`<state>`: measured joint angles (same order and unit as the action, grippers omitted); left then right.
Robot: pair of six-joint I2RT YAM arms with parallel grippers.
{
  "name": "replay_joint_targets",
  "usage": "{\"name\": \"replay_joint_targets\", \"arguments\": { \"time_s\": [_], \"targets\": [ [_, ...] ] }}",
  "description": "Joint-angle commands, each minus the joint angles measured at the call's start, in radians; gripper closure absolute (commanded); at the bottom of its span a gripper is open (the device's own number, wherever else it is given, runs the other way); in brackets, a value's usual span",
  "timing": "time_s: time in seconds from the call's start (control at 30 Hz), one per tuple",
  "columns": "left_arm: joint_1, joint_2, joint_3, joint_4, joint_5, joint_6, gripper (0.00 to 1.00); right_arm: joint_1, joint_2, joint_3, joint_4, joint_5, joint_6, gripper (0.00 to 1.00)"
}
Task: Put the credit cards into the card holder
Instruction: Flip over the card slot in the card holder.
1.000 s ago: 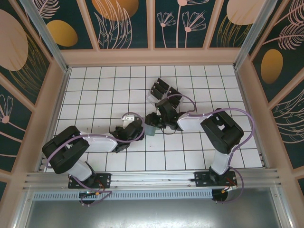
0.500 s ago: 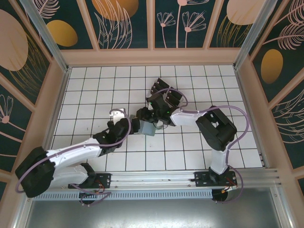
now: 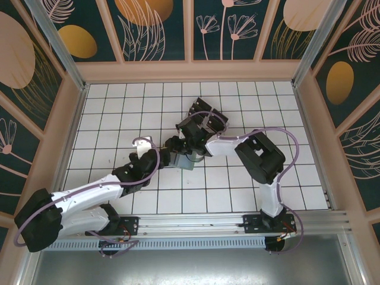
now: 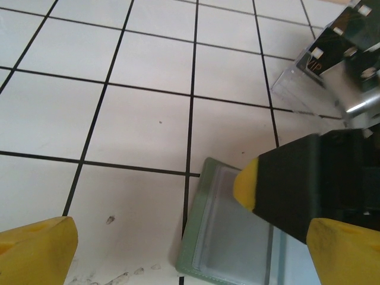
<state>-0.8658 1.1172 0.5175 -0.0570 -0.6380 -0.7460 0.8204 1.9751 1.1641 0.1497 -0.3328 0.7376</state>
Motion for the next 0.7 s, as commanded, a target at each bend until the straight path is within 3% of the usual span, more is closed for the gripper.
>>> {"name": "replay_joint_targets", "arguments": {
  "time_s": [0.0,0.3,0.67],
  "targets": [
    [0.004,0.041,0.001,-0.008,-0.002,-0.013,0.01,0.014,-0.095,-0.047,0.001,0.037,-0.029,0.62],
    [0.013,0.090,0.039,-0.012,-0.020,-0.010,0.02,0.022,-0.090,-0.159,0.008,0.038,-0.046,0.62],
    [0.014,0.099,0.069,-0.053,-0.025,-0.003,0.01,0.031,-0.122,-0.300,-0.070,0.013,-0.193,0.63]
  ]
}}
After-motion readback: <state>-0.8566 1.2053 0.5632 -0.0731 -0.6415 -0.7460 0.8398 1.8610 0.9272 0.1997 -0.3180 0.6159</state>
